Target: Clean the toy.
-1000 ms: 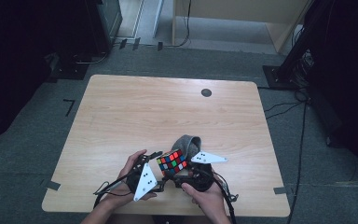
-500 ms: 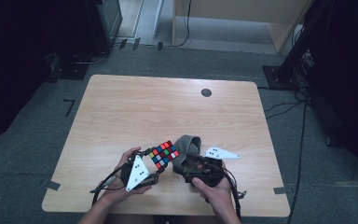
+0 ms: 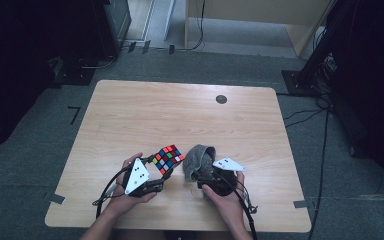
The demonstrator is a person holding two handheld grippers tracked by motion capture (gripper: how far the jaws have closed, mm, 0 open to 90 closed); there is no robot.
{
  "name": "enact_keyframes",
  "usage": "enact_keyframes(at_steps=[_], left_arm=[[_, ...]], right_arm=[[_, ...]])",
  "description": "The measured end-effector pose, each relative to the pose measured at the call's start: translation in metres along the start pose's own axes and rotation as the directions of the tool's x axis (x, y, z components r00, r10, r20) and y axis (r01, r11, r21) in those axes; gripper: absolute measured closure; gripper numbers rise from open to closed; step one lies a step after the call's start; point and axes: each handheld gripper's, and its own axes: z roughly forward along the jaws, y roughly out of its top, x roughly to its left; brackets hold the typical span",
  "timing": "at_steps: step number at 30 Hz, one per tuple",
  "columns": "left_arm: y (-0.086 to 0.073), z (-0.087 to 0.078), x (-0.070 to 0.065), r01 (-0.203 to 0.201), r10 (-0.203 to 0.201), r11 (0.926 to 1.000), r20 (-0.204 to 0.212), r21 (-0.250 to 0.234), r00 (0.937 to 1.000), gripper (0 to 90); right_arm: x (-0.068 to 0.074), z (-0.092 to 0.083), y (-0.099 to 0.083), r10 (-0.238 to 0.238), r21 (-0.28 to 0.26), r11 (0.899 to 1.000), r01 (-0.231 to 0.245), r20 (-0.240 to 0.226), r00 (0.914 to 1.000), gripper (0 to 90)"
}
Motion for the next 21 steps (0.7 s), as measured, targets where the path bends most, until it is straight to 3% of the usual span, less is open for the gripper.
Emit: enact_keyframes(at_steps=[2,4,7,9,13,15,17,19,21], left_arm=[[0.0,0.001,-0.002,-0.003,0.003,1.0,0.009,0.005,1.0,34.1],[0.0,0.002,-0.003,-0.002,0.001,1.0,0.015,0.009,0.9999,34.1],[0.0,0.003,-0.003,0.001,-0.002,0.9998,0.015,0.02,0.9999,34.1],[0.0,0.003,-0.003,0.006,-0.006,0.9997,0.018,0.025,0.9998,34.1],[-0.001,0.002,-0.001,0.013,-0.014,0.9995,0.018,0.027,0.9997,34.1],[-0.001,0.002,-0.001,0.01,-0.01,0.9995,0.018,0.029,0.9998,34.1],[-0.001,0.003,-0.001,0.008,-0.009,0.9994,0.015,0.032,0.9999,34.1],[-0.002,0.002,0.0,0.007,-0.008,0.9994,0.013,0.033,0.9999,34.1],[-0.002,0.002,0.002,0.014,-0.015,0.9994,0.008,0.032,0.9999,34.1]], right_arm=[[-0.001,0.006,-0.005,-0.018,0.032,0.999,0.017,0.041,0.999,34.7],[-0.005,0.008,-0.01,-0.013,0.045,0.999,0.011,0.053,0.9985,48.9],[-0.011,0.008,-0.013,0.0,0.061,0.998,-0.002,0.035,0.9994,65.9],[-0.012,0.004,-0.012,-0.001,0.042,0.999,0.0,0.034,0.9994,77.4],[-0.013,-0.013,-0.005,-0.021,-0.045,0.999,0.022,0.036,0.9991,81.6],[-0.013,-0.023,0.0,-0.052,-0.106,0.993,0.054,0.022,0.9984,81.9],[-0.011,-0.032,0.004,-0.105,-0.146,0.983,0.109,0.038,0.9938,81.9],[-0.01,-0.035,0.007,-0.158,-0.146,0.976,0.163,0.05,0.9863,81.8],[-0.014,-0.032,0.007,-0.207,-0.09,0.973,0.211,0.05,0.977,80.0]])
